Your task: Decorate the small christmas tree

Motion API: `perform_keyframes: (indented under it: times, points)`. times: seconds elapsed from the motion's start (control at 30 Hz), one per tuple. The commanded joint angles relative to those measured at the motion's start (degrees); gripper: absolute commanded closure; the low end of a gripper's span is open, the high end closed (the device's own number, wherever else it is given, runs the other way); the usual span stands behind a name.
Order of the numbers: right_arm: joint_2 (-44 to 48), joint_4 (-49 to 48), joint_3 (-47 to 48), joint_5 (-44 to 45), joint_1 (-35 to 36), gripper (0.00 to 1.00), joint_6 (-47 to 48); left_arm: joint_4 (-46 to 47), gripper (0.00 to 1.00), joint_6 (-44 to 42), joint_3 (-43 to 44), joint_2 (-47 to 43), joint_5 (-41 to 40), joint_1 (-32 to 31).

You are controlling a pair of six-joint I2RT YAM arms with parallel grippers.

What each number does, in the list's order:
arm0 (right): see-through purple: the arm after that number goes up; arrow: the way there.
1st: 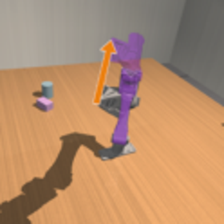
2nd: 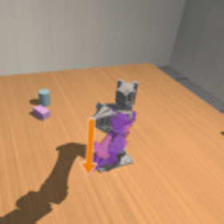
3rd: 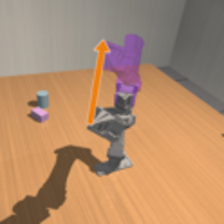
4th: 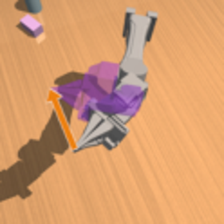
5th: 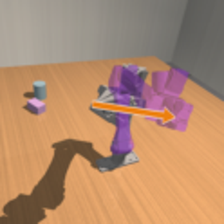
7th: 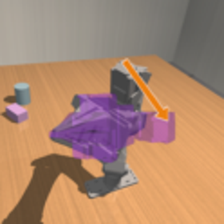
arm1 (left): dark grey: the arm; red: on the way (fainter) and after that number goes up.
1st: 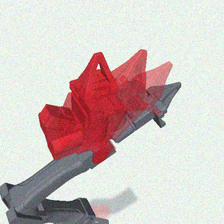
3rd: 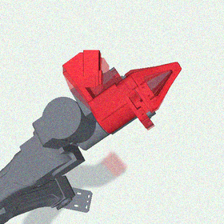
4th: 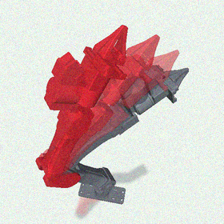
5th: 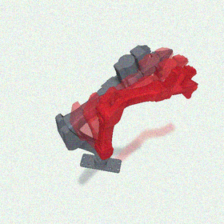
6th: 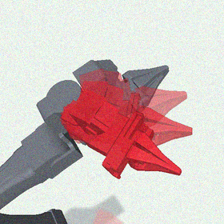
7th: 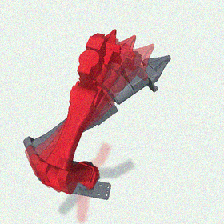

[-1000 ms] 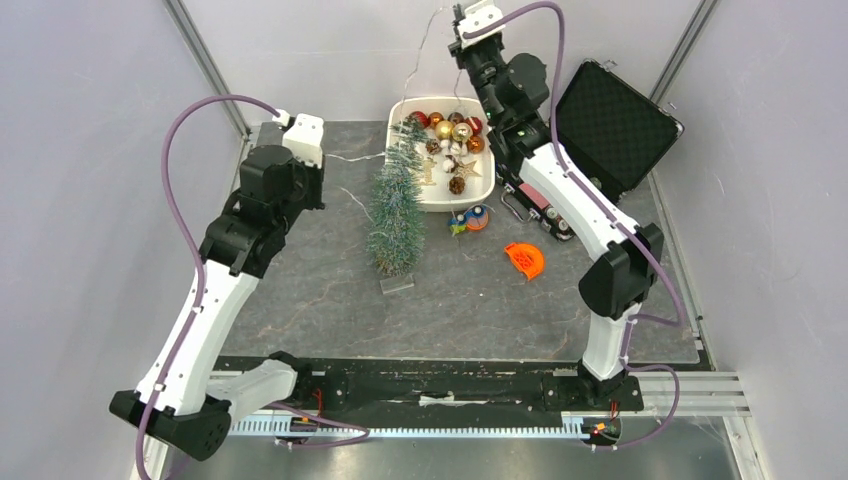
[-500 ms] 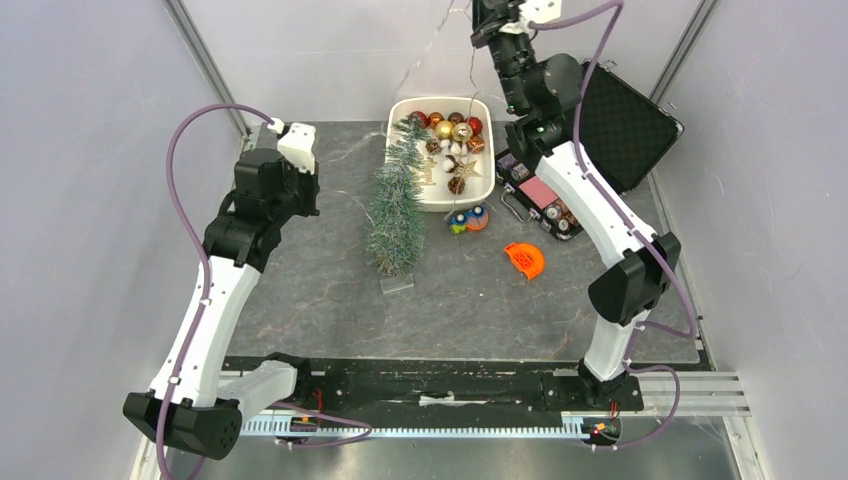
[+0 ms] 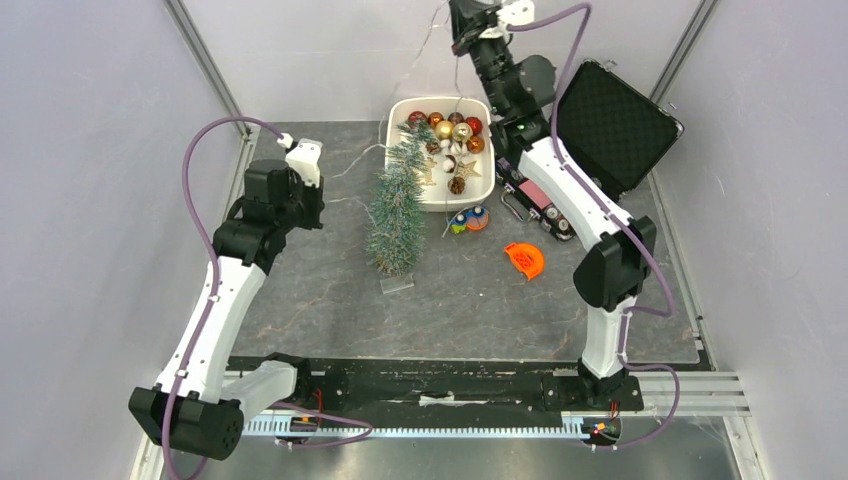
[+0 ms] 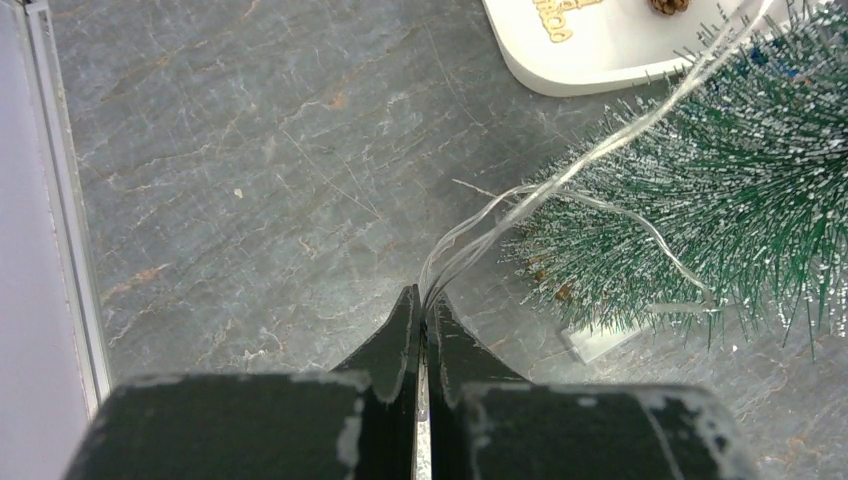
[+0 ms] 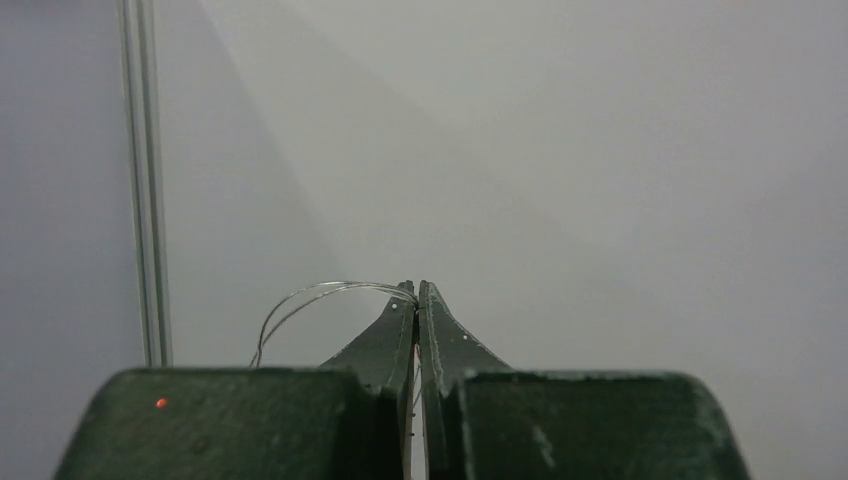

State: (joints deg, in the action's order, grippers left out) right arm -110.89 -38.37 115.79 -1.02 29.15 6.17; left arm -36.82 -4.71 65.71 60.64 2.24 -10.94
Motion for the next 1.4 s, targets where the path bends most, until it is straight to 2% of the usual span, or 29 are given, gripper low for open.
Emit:
perform_keyframes:
  times: [0.0,0.23,0.33,0.5,0.67,0.83,1.0,1.2,1.37]
  points:
    - [-3.35,4.65,0.07,1.18,0.43,1.00,1.28,2.14,0.98,0.57,-0.79,-0.32,1.53,0.48]
    - [-6.35,8.35,0.57,1.19,0.52,1.00,1.21,0.35,0.98,0.09,-0.69,-0.41,3.14,1.68]
    - [-5.95,8.25,-0.91,1.19,0.56,1.00,1.77,-6.80,0.98,0.14,5.36,-0.76,11.87,1.80]
    - [-4.97,8.37,-2.45,1.24,0.56,1.00,2.35,-18.43,0.98,-0.72,16.68,-0.90,32.92,1.11]
    - [-3.25,8.06,-5.82,1.19,0.58,1.00,3.04,-26.04,0.98,-2.68,21.38,-1.99,40.94,0.74]
    - [-2.14,7.52,-8.37,-0.21,0.56,1.00,3.50,-33.76,0.98,-6.48,22.23,-2.93,39.93,0.74]
    - [-2.78,7.67,-7.73,-0.61,0.58,1.00,3.52,-37.61,0.98,-7.71,23.44,-4.26,38.20,0.74]
    - [-4.32,8.22,-6.15,-1.96,0.80,1.00,2.00,-35.26,0.98,-7.99,25.04,-3.72,37.87,0.74]
    - [-3.22,6.70,-10.41,-2.57,1.72,1.00,2.39,-31.91,0.98,-10.27,17.71,-3.32,28.80,0.90]
